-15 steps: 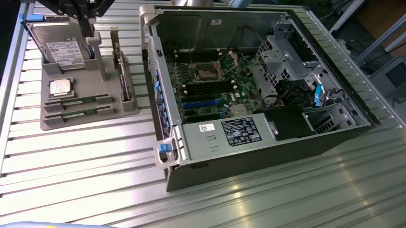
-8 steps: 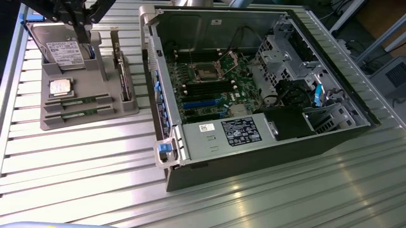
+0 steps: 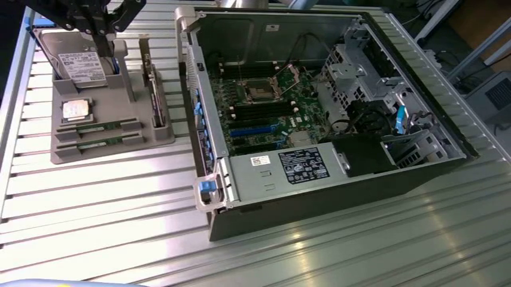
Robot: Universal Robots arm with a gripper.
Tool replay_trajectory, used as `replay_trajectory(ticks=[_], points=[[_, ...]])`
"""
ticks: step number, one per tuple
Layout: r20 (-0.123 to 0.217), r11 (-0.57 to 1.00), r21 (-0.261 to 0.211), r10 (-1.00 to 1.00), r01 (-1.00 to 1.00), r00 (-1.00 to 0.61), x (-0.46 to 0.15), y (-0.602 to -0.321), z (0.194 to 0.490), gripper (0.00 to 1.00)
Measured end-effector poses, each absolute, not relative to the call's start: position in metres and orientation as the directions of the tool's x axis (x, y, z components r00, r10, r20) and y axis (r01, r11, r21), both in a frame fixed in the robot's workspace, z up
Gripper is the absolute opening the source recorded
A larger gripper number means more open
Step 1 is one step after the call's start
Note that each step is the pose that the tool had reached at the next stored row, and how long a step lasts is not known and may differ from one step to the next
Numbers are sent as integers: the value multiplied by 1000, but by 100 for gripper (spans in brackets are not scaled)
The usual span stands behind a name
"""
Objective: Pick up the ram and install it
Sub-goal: 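Pick up the ram and move it above insertion slot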
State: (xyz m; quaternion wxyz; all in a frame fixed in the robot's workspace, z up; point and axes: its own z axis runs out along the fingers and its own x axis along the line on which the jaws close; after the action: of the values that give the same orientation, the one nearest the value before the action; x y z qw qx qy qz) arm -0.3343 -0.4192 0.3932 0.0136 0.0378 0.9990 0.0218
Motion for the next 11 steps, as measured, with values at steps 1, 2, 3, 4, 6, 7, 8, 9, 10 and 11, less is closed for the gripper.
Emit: replay_trajectory(ticks=[1,2,3,4,6,7,8,9,10,11], points=[[-26,996,45,73,71,-997,-334,-419,393,10],[-26,998,45,54,53,-998,-334,-419,393,10],[-26,999,45,31,30,-999,-334,-419,393,10],[-26,999,45,-5,-6,-1000,-334,-419,393,10],[-26,998,45,-43,-45,-999,-334,-419,393,10],[-26,996,45,-75,-76,-997,-334,-419,393,10],[-26,991,45,-122,-123,-992,-334,-419,393,10],[-26,989,45,-140,-141,-990,-334,-419,393,10],[-26,985,45,-163,-164,-986,-334,-419,393,10],[-26,979,45,-198,-199,-980,-334,-419,393,10]])
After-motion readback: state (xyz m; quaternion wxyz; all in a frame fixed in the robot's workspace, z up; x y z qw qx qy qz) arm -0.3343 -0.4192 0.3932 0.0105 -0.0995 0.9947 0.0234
